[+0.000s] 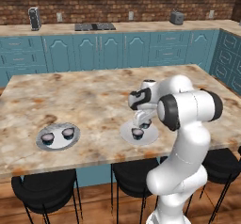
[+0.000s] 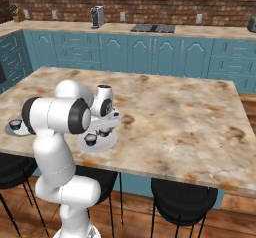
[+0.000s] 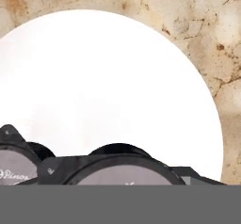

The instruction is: Place two yogurt containers on each plate.

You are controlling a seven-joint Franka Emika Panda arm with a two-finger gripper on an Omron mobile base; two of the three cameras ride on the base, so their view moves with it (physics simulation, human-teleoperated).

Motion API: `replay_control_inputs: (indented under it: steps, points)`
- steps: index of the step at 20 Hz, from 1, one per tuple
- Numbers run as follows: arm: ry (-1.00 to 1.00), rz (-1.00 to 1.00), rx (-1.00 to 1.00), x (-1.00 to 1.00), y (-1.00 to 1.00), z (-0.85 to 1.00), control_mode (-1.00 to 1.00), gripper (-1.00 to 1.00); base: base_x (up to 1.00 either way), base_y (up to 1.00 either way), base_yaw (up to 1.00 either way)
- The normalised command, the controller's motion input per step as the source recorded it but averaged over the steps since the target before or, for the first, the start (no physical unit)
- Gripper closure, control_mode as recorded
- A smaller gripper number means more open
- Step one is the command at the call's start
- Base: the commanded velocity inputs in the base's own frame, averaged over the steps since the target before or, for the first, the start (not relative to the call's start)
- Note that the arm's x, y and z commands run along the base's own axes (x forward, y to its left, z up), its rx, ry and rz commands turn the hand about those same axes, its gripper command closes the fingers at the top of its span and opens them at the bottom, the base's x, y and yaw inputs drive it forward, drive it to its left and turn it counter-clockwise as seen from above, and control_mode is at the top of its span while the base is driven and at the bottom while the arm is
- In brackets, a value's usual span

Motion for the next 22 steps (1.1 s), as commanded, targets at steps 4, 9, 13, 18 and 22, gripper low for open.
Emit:
replay_control_inputs:
  steps: [4, 9, 13, 18, 22]
  points:
    - [0.01, 0.05, -0.05, 0.06, 0.00, -0.20, -1.00, 1.00, 0.00, 0.00, 0.00]
    - [0.00, 0.05, -0.04, 0.09, 0.00, -0.16, -1.00, 1.00, 0.00, 0.00, 0.00]
    - [0.00, 0.03, -0.01, 0.08, 0.00, 0.00, -1.00, -1.00, 0.00, 0.00, 0.00]
    - [0.00, 0.02, 0.00, 0.03, 0.00, 0.00, -1.00, -1.00, 0.00, 0.00, 0.00]
    - [0.00, 0.03, 0.00, 0.00, 0.00, 0.00, -1.00, -1.00, 0.00, 0.00, 0.00]
